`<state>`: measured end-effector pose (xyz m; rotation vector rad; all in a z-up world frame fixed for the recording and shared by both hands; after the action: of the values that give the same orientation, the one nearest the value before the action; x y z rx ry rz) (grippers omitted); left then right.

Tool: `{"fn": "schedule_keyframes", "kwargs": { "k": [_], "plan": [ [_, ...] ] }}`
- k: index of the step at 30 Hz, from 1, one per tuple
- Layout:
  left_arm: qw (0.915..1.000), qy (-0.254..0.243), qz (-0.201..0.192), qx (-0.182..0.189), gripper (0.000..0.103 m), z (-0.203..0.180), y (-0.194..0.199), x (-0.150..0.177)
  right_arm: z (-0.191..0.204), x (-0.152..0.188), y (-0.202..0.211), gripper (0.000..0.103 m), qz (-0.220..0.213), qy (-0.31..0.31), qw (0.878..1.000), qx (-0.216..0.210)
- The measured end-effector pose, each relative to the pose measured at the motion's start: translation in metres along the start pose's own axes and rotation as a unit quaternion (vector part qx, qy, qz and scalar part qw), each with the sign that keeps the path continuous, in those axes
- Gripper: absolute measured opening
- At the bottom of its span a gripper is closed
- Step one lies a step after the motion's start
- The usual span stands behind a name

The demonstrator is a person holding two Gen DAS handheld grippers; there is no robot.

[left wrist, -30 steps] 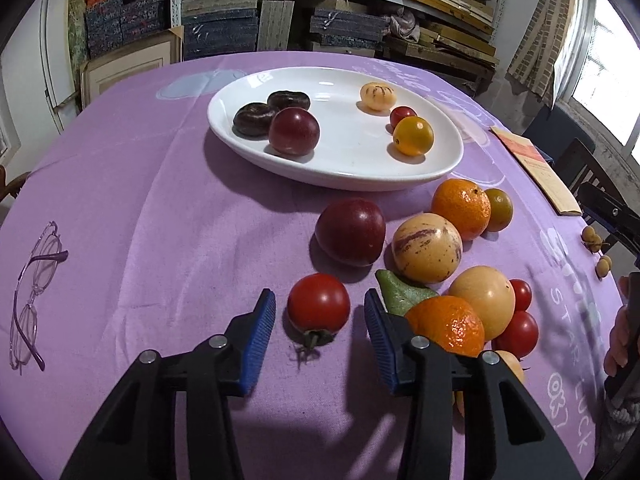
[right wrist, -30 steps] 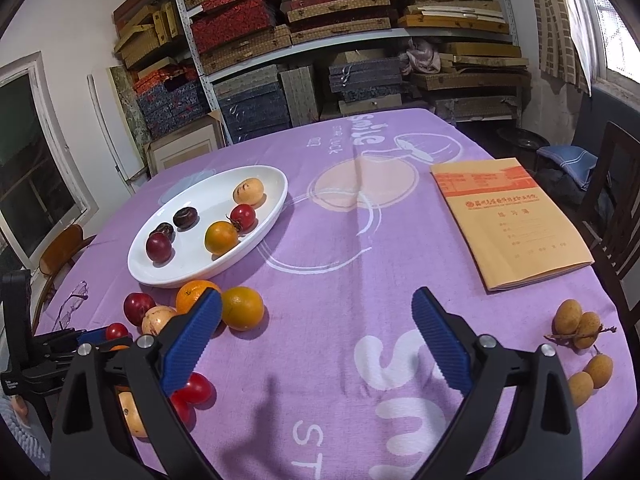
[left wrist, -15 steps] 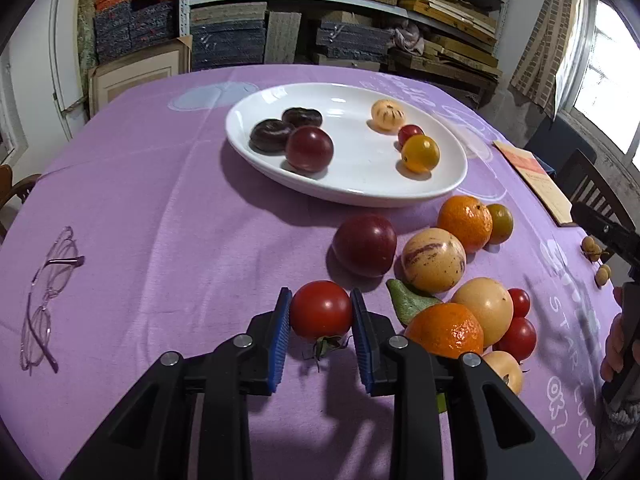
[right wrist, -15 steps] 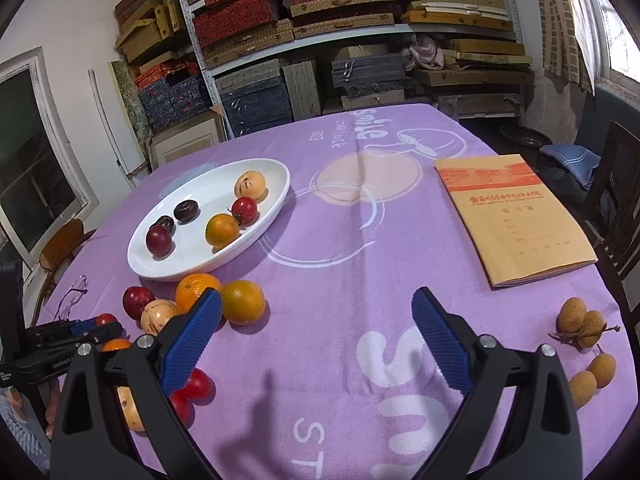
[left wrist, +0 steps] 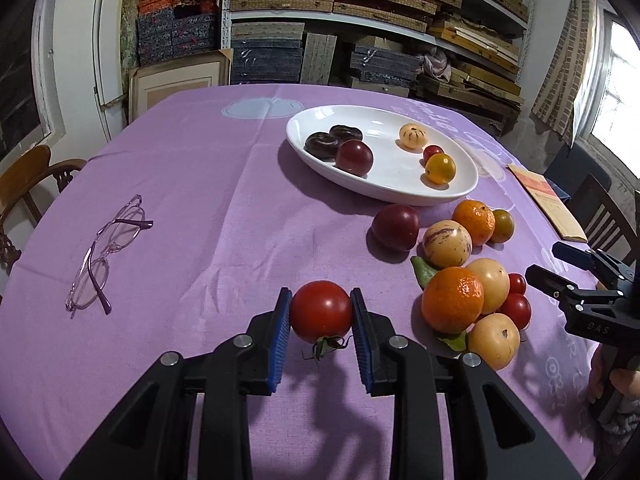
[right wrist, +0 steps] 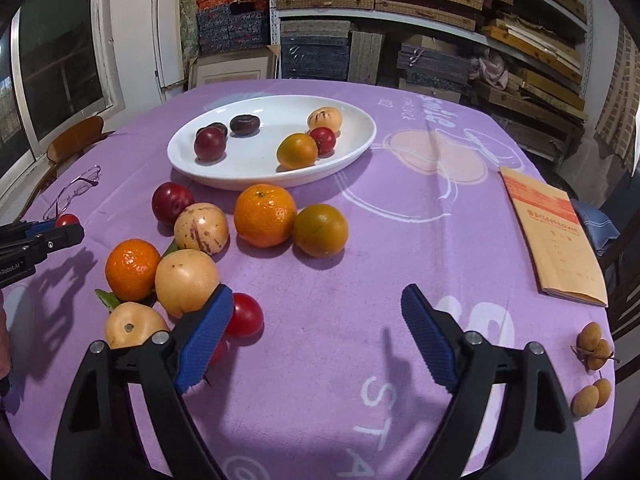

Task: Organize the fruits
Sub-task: 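Hold the red tomato with the left gripper while the right gripper grasps a small red cherry tomato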

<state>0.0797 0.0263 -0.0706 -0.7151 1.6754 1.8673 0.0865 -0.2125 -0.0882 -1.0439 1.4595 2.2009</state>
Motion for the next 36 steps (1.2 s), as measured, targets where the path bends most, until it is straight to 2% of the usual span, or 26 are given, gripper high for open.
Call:
{"fn": "schedule_keyframes", "kwargs": {
  "k": [7,8,9,11,17,21,31,36],
  "plan": [
    [0.9999,-0.002,0.011,0.011,0.029,-0.005,-0.004,0.005,0.016,0.002,-0.011,0.076,0.017,0.004,0.999,-0.034],
    [0.9998,-0.003,0.011,0.013,0.029,-0.005,-0.004,0.006,0.016,0.002,-0.013,0.071,0.019,0.0,0.999,-0.038],
    [0.9998,-0.004,0.012,0.015,0.03,-0.006,-0.004,0.006,0.017,0.003,-0.015,0.06,0.022,-0.004,0.999,-0.044],
    [0.9998,-0.005,0.011,0.016,0.03,-0.007,-0.003,0.006,0.019,0.004,-0.016,0.05,0.029,-0.008,0.998,-0.056],
    [0.9996,-0.007,0.011,0.024,0.03,-0.009,-0.001,0.006,0.024,0.008,-0.02,0.045,0.04,-0.008,0.997,-0.071],
    [0.9996,-0.009,0.011,0.025,0.03,-0.011,-0.001,0.007,0.028,0.008,-0.021,0.027,0.042,-0.009,0.995,-0.086],
    [0.9994,-0.016,0.016,0.025,0.03,-0.014,-0.003,0.007,0.029,0.009,-0.017,0.027,0.034,-0.013,0.996,-0.084],
    [0.9992,-0.035,-0.001,0.019,0.03,-0.019,-0.002,-0.015,0.024,-0.002,-0.008,0.026,0.02,-0.012,0.997,-0.075]
  ]
}}
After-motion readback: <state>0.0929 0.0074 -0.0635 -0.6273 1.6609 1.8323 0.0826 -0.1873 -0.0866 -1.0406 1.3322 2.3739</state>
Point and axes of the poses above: each gripper's, at about its wrist camera, not at the fingertips, and y roughly against the way its jaws point, z to its left, x to its underside, the point moved 9 cm from there along -y, roughly the way its jaws point, and after that the axes turned 15 degrees about -x, right-handed, at the moved point
